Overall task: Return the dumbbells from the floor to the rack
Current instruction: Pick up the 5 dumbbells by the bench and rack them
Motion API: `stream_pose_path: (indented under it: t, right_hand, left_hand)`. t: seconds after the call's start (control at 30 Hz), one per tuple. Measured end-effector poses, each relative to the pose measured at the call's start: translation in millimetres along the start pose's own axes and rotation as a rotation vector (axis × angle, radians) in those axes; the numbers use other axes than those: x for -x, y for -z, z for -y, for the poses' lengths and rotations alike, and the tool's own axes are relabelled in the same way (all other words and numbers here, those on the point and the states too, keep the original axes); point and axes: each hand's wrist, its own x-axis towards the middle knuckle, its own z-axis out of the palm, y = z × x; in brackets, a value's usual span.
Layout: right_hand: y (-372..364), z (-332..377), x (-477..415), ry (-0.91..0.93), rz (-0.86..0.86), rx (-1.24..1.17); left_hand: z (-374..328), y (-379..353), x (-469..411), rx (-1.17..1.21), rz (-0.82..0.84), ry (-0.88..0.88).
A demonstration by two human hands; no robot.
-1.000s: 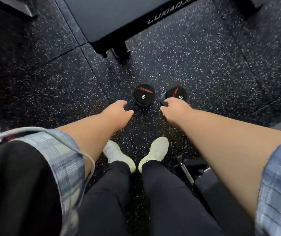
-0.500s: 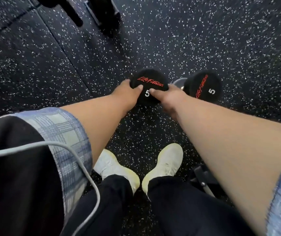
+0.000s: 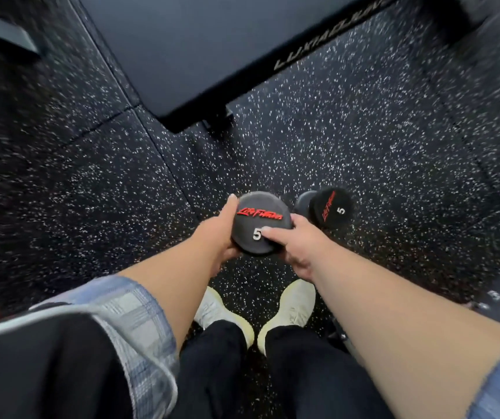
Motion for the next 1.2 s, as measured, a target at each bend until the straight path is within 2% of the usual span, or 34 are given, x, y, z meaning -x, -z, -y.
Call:
stream_pose_path:
  t: [0.2, 0.3, 0.43, 0.63, 0.77, 0.9, 1.03, 1.2]
  right_hand:
    - [-37.2, 70.8, 140.1, 0.035, 0.108, -0.002]
    - [-62.5, 114.0, 211.2, 0.106, 0.168, 0.063]
    - [-92.5, 165.7, 291.7, 0.175, 0.26, 0.082]
    - [-114.9, 224.5, 387.8, 0.175, 0.553, 0.084]
    - [-127.1, 243.4, 444.5, 0.138, 0.697, 0.203]
    - [-153.6, 234.7, 495.4, 0.128, 0.786, 0.463]
    - [-181.7, 199.3, 538.6, 0.15, 0.903, 0.592]
    - [-216.5, 136.3, 593.5, 0.189, 1.052, 0.678]
  left_hand:
    - [-56.4, 45.1, 150.0, 0.022, -0.137, -0.041]
    - [-82.7, 71.0, 226.7, -0.048, -0.178, -0.182]
    - [-118.0, 97.0, 314.7, 0.034, -0.246, -0.301]
    - [-137.6, 125.3, 424.4, 0.205, -0.25, -0.522]
    - [-121.2, 141.8, 487.4, 0.299, -0.376, -0.621]
    - [-79.0, 162.2, 532.7, 0.607, -0.417, -0.634]
    - [-14.7, 184.5, 576.2, 0.847, -0.474, -0.633]
    - [79.1, 234.8, 619.7, 1.117, -0.292, -0.623]
